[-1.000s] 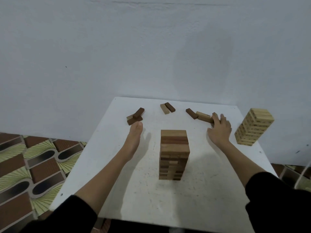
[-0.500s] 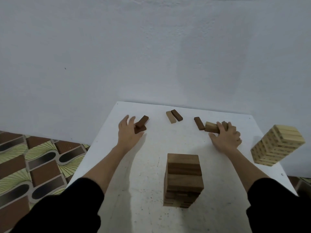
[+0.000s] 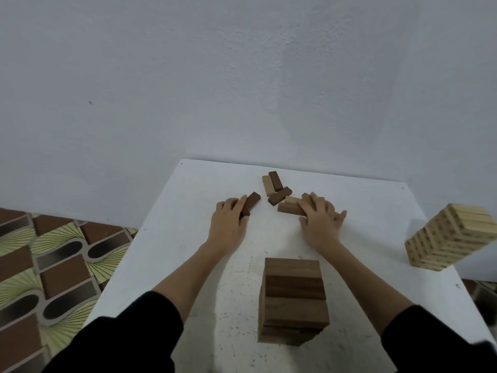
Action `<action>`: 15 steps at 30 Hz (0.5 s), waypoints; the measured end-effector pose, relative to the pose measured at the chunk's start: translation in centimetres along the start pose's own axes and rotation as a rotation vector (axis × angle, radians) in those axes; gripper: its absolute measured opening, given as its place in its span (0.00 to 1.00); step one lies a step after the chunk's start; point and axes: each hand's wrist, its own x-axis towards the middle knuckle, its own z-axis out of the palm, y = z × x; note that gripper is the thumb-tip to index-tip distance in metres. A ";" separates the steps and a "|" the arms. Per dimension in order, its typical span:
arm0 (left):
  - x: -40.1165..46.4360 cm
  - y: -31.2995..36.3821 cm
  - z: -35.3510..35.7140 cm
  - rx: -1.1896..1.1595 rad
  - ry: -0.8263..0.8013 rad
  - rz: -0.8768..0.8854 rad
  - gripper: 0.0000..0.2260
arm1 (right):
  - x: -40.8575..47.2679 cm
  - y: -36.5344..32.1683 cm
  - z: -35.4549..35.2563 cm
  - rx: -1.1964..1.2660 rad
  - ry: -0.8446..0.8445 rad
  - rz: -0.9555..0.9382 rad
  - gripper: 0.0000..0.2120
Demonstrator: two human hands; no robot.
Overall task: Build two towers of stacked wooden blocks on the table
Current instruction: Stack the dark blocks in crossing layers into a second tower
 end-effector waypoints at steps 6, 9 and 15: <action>-0.7 1.2 -0.7 -0.117 0.023 -0.049 0.17 | -0.4 -0.7 0.0 -0.072 0.329 -0.150 0.14; -0.9 1.7 -0.7 -0.197 0.040 -0.087 0.13 | -0.6 -1.4 -0.1 0.030 0.487 -0.262 0.12; -1.3 2.0 -0.9 -0.316 0.166 -0.247 0.12 | -0.9 -2.4 -0.2 0.085 0.535 -0.293 0.11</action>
